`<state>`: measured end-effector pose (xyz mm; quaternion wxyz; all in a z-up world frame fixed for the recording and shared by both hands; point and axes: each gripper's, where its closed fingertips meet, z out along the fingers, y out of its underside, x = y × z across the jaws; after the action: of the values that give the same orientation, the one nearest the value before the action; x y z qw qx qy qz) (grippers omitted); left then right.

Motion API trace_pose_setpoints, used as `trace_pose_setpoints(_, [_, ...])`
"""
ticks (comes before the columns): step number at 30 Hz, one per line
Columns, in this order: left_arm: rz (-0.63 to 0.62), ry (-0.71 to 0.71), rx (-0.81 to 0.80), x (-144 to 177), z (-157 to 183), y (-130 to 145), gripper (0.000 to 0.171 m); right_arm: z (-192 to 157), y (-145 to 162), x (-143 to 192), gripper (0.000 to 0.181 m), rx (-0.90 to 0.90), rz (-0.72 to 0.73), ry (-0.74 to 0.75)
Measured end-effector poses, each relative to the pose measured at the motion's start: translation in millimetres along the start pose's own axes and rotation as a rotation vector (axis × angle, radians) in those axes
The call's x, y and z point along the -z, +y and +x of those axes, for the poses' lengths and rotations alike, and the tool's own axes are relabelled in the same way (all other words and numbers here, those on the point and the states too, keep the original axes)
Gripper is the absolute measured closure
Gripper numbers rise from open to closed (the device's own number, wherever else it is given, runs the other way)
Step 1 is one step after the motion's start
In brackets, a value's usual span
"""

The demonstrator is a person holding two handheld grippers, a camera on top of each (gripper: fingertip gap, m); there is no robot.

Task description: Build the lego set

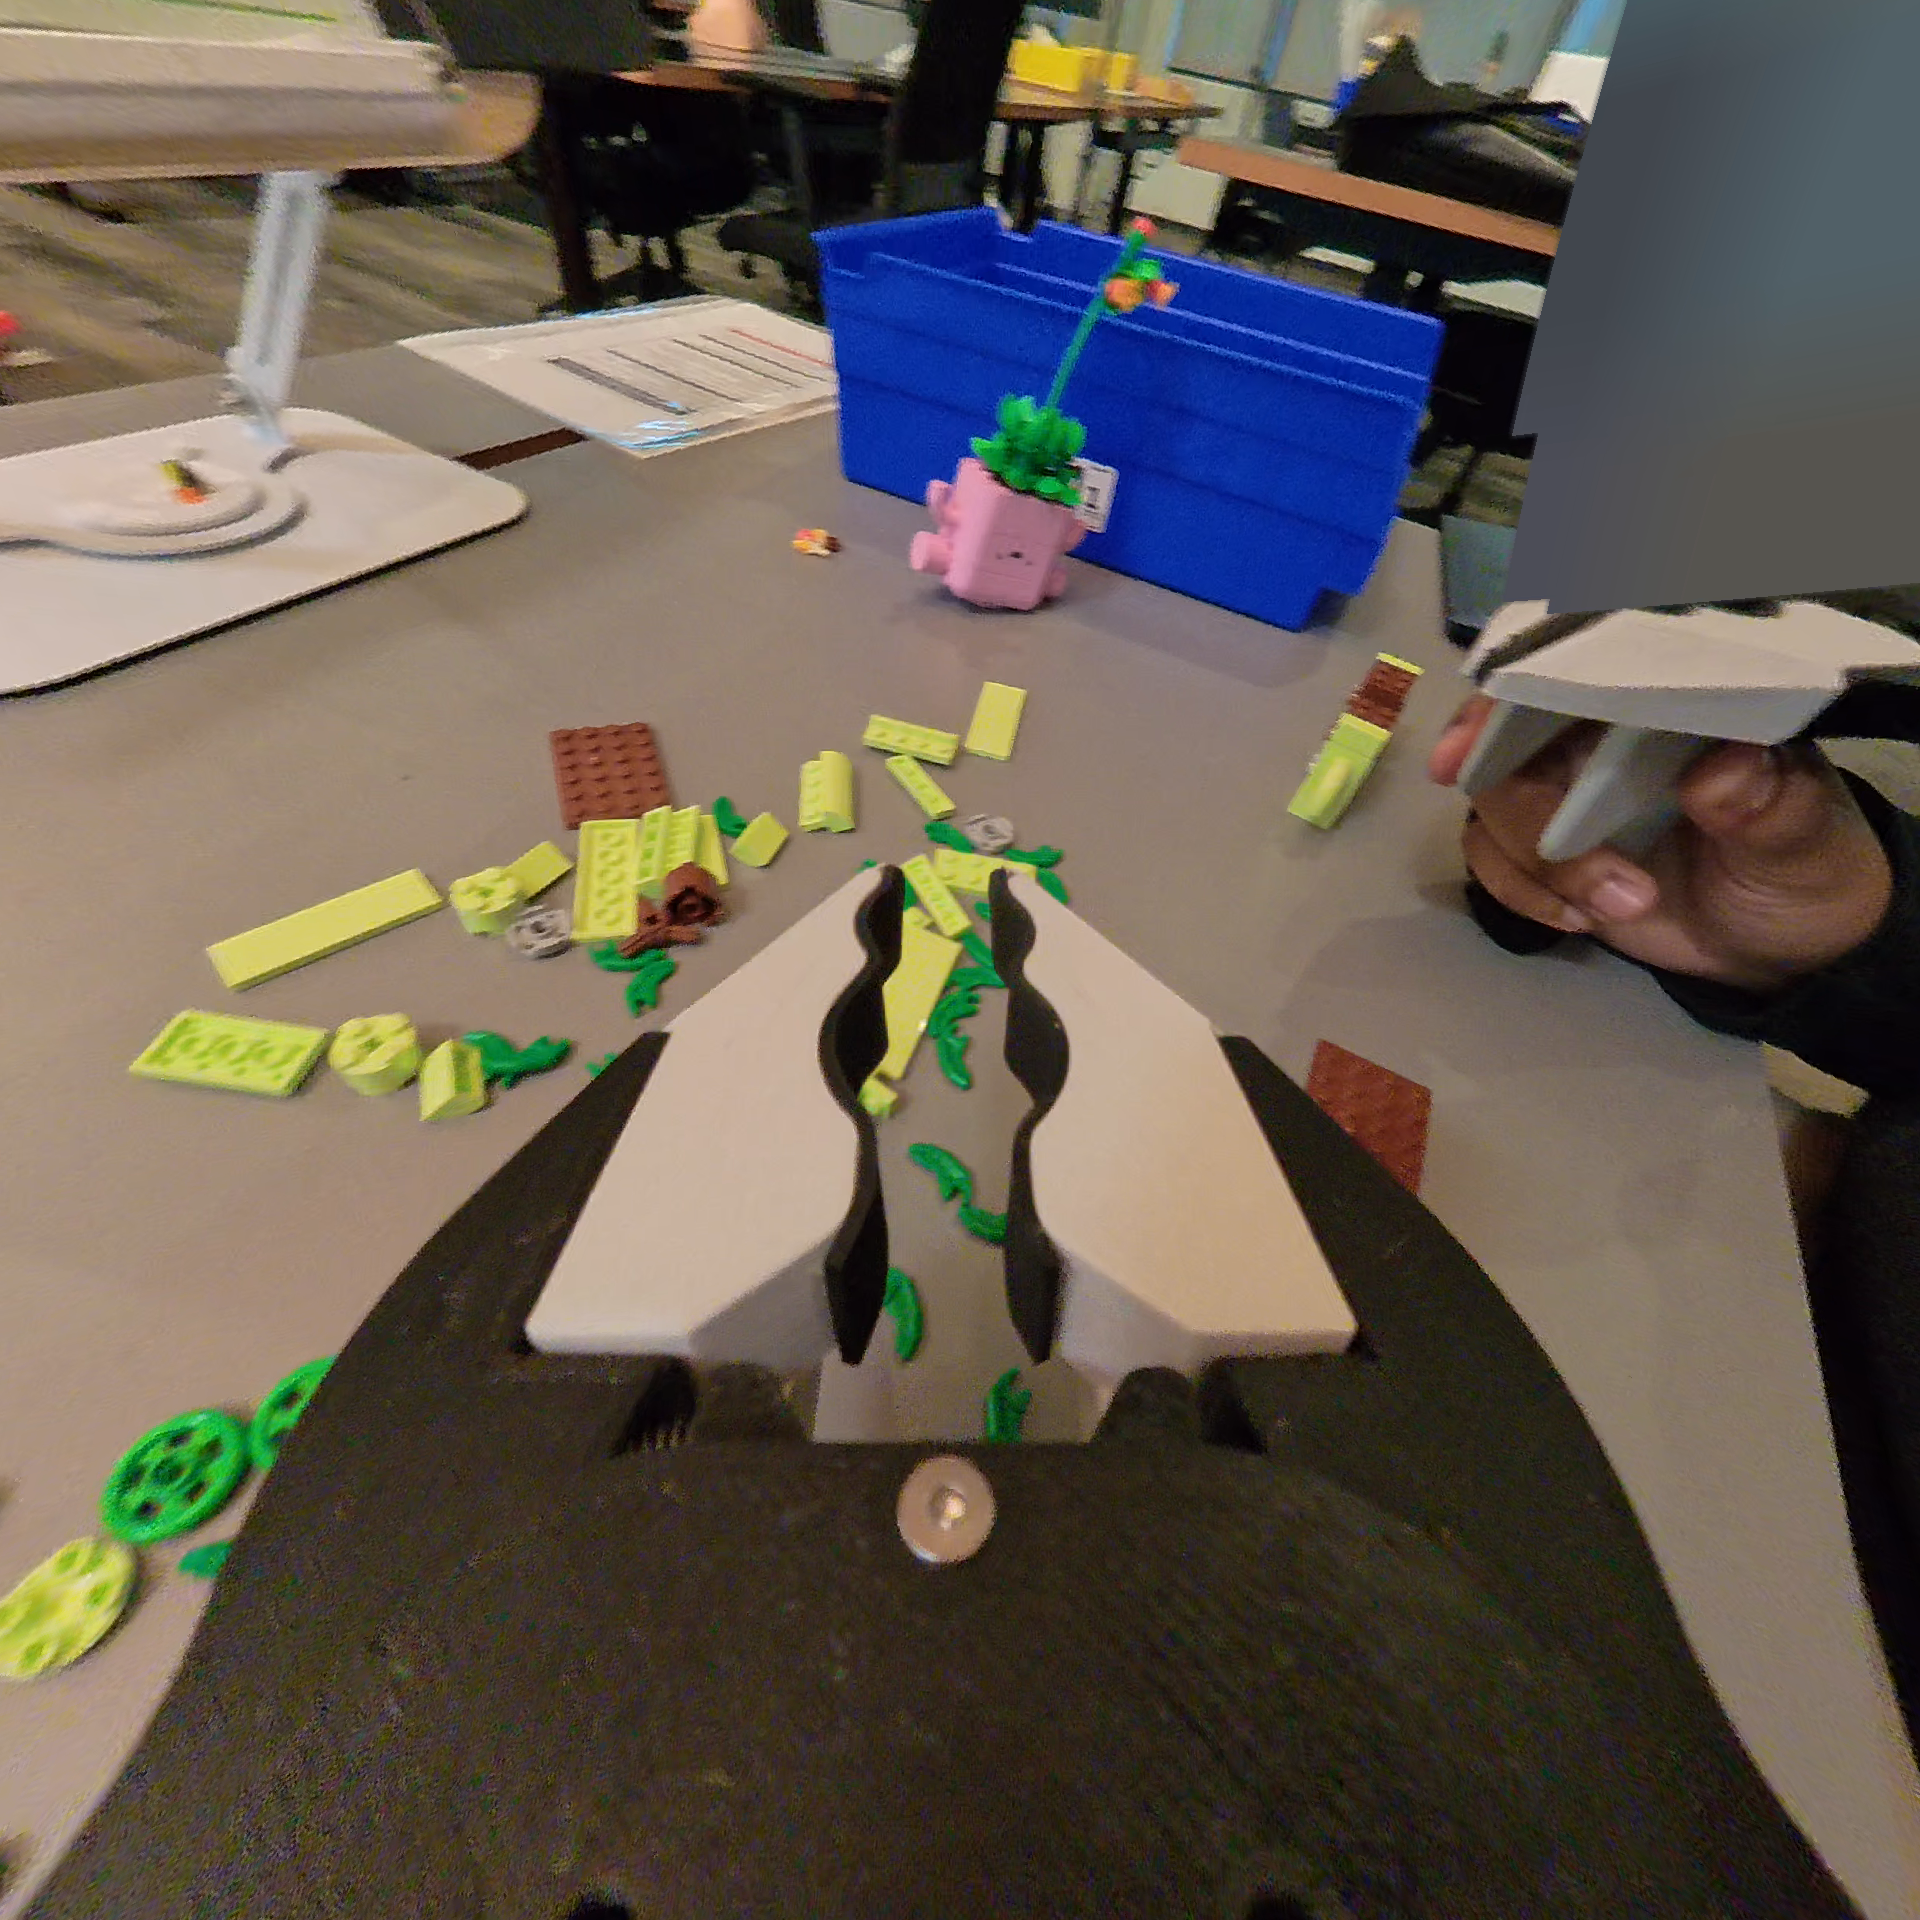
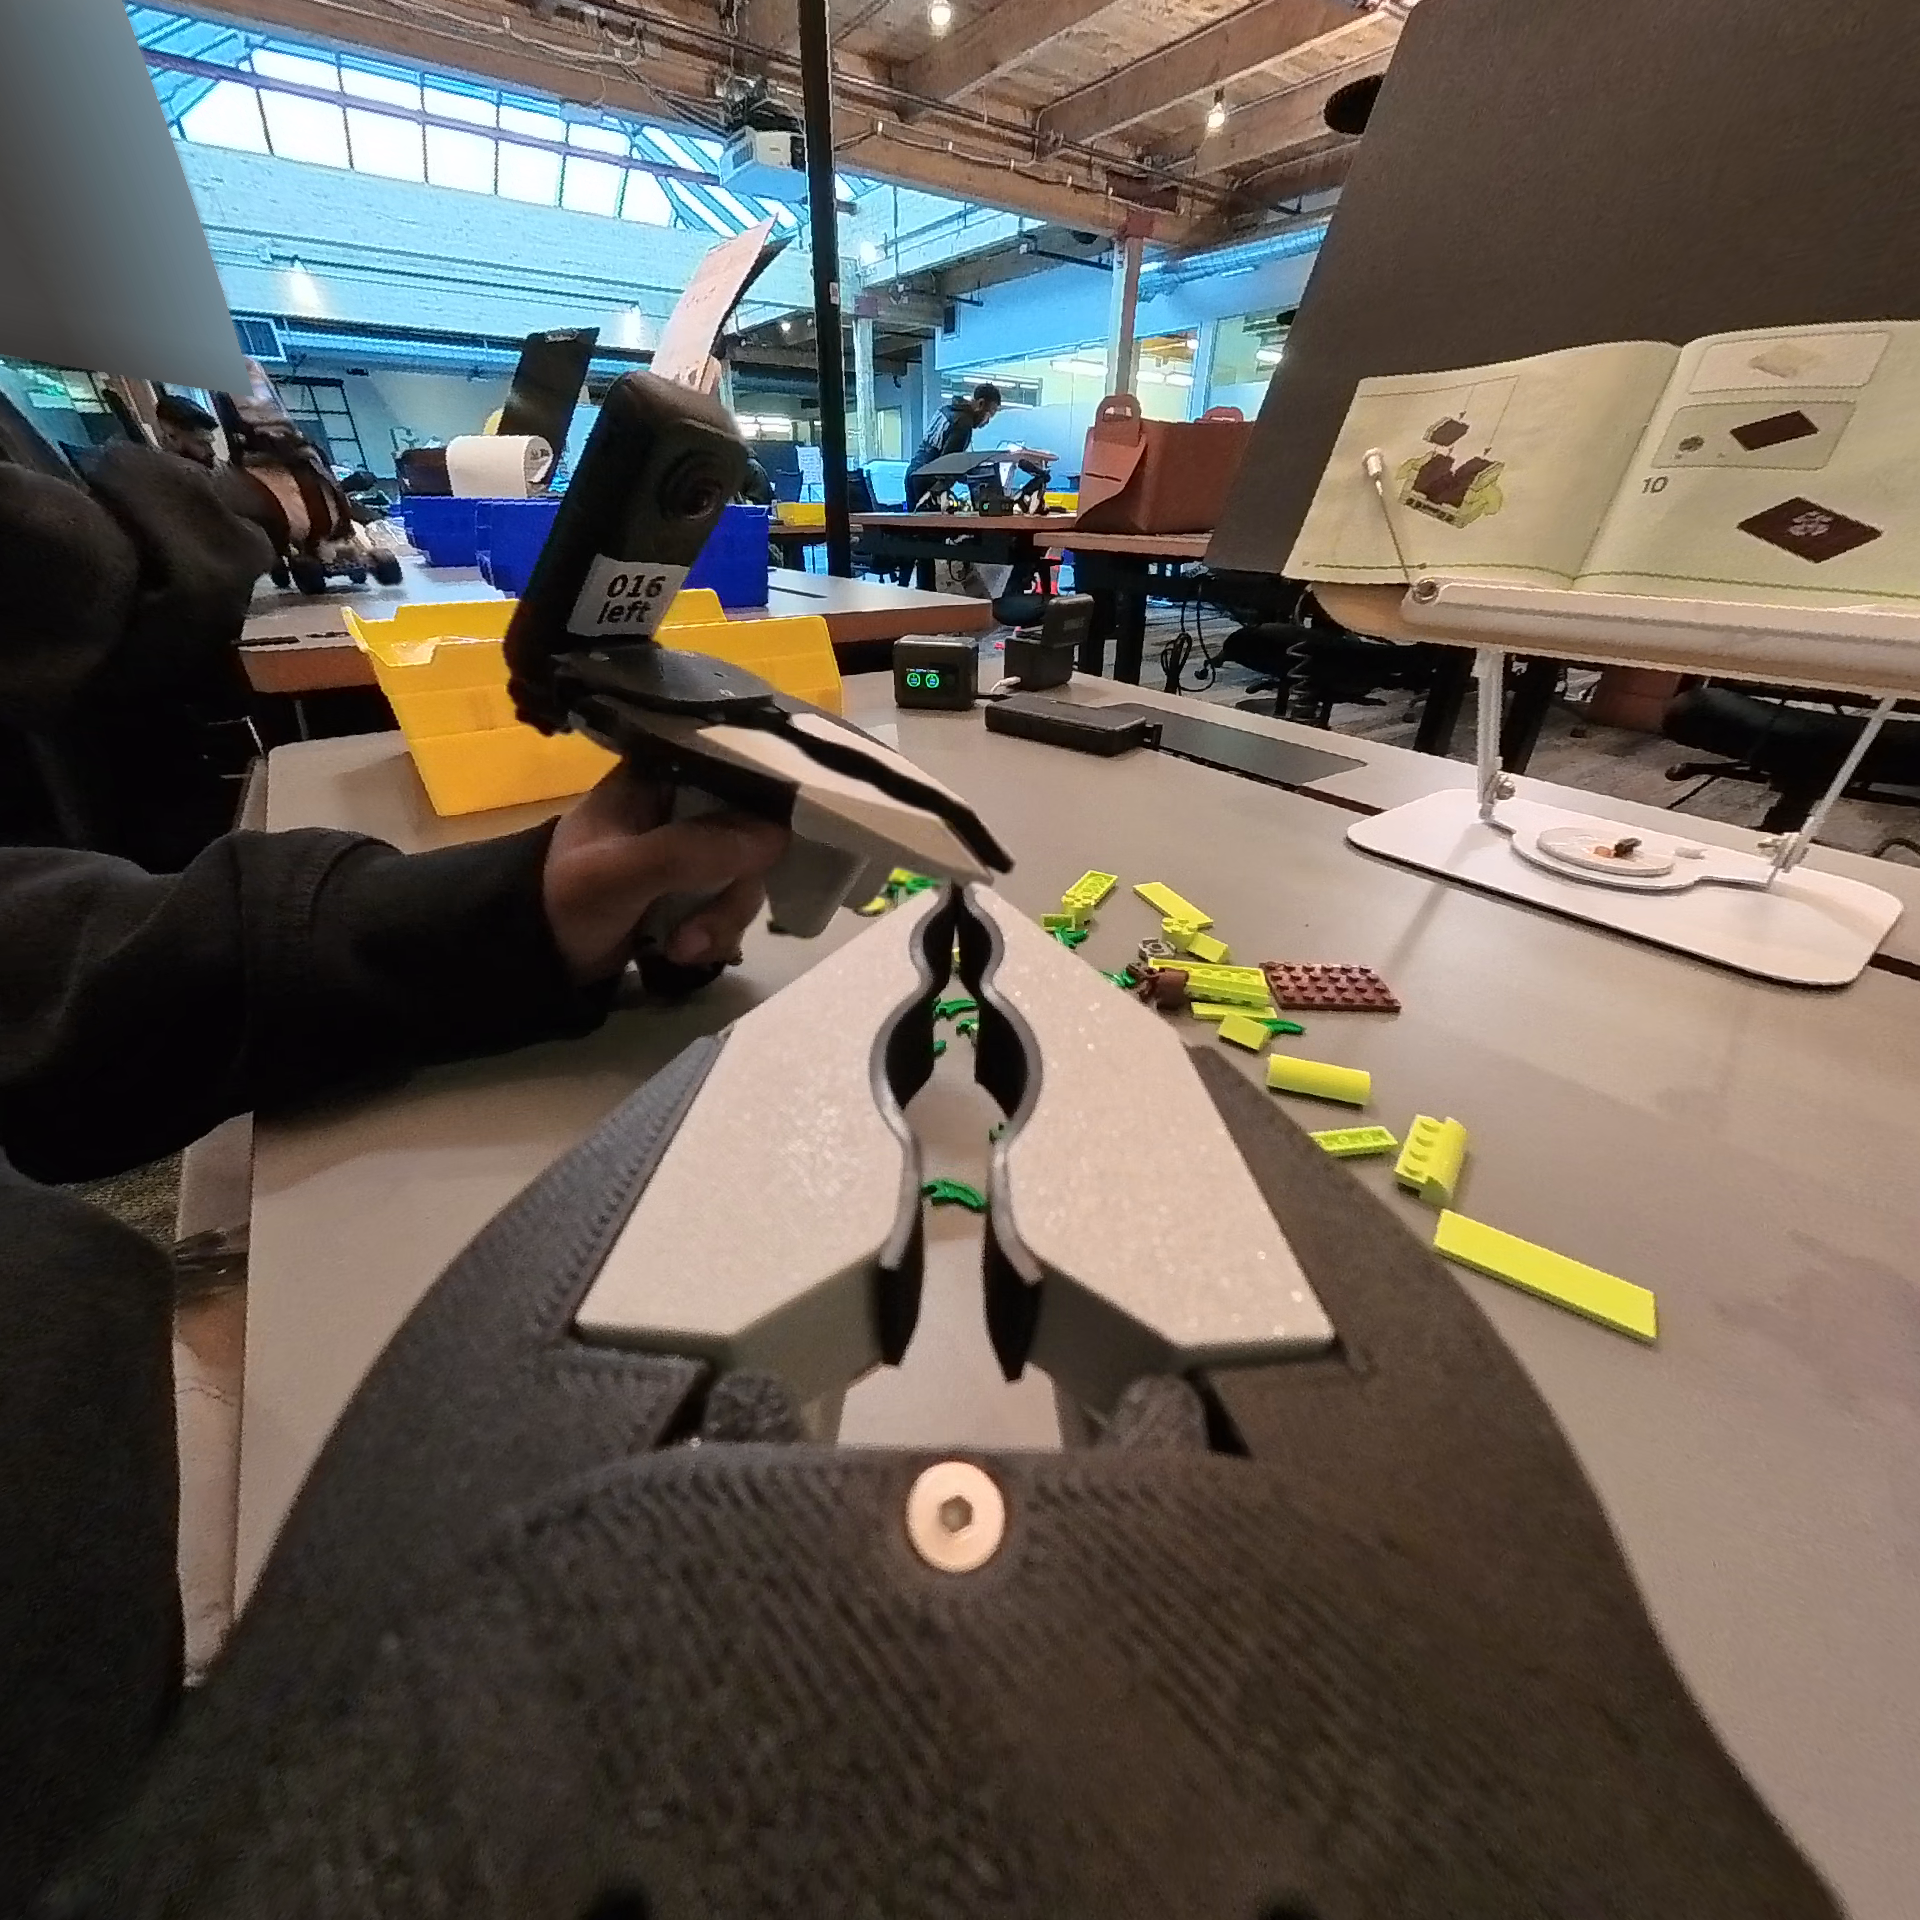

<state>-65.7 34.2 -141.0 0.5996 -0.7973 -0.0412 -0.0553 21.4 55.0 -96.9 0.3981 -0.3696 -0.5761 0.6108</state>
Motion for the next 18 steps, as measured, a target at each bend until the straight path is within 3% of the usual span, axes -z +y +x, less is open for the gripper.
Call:
trace_pose_setpoints(6, [0.014, -0.179, 0.082, 14, -39, 0, 0.163, 0, 0, -1, 0.181, -0.002, -0.002, 0.001])
trace_pose_setpoints(14, [-0.361, -0.262, 0.256, -31, -96, 32, 0.143, 0, -1, 0, 0.181, 0.008, 0.01, -0.004])
trace_pose_setpoints(18, [-0.395, -0.295, 0.25, -44, -112, 34, 0.143, -2, -2, 1, 0.181, 0.031, 0.019, 0.002])
